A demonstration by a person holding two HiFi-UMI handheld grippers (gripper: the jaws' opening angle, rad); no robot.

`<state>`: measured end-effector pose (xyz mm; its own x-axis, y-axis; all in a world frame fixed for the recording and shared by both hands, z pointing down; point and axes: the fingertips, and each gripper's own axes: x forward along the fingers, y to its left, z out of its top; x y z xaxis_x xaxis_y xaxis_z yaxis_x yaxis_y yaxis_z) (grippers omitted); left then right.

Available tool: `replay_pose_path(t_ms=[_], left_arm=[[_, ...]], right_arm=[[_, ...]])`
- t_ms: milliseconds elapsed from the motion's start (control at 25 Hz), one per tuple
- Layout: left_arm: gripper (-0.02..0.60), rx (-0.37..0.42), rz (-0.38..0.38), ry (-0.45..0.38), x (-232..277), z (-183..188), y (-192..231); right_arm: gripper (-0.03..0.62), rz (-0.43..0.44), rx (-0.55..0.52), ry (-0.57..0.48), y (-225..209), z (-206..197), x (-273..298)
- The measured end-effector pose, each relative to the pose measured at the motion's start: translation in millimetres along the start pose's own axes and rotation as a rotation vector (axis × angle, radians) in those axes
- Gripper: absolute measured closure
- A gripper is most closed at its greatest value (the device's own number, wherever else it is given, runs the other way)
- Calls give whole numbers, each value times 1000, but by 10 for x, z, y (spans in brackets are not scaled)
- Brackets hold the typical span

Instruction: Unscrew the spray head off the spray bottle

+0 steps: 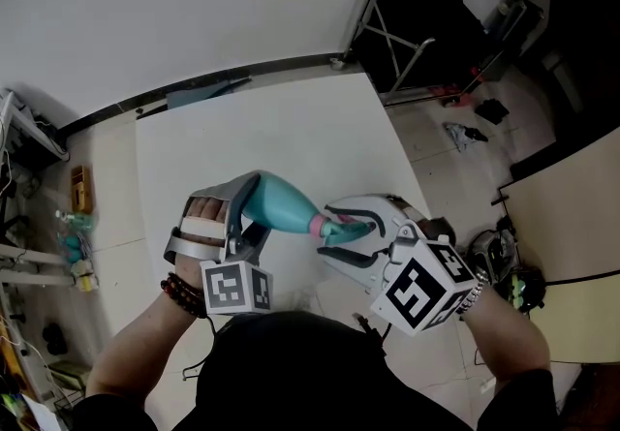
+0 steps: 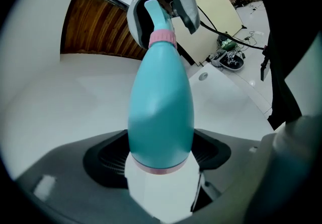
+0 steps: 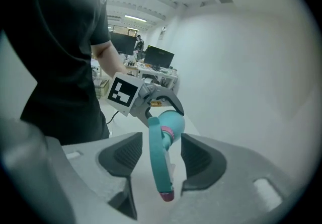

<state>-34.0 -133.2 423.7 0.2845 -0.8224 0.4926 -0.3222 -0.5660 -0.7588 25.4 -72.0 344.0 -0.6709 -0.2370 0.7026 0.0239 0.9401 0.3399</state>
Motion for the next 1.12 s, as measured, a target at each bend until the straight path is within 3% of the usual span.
replay_pose_path(t_ms=[280, 520, 640, 760, 960, 1120], left_arm=[[179, 42, 27, 15, -77, 19, 6], [179, 31, -1, 22, -100, 23, -42], [178, 4, -89, 26, -92, 29, -148], [178, -28, -229, 31, -91, 21, -312], [176, -63, -479, 25, -195, 22, -564], [176, -76, -619, 15, -285, 24, -727]], right_arm=[[418, 17, 165, -49, 26, -3, 35], [470, -20, 147, -22, 31, -32, 38], [471, -53, 24, 16, 60, -16, 20], [473, -82, -152, 62, 118, -34, 25], [473, -108, -523, 134, 264, -115, 38], [473, -124, -828, 174, 393, -176, 49]])
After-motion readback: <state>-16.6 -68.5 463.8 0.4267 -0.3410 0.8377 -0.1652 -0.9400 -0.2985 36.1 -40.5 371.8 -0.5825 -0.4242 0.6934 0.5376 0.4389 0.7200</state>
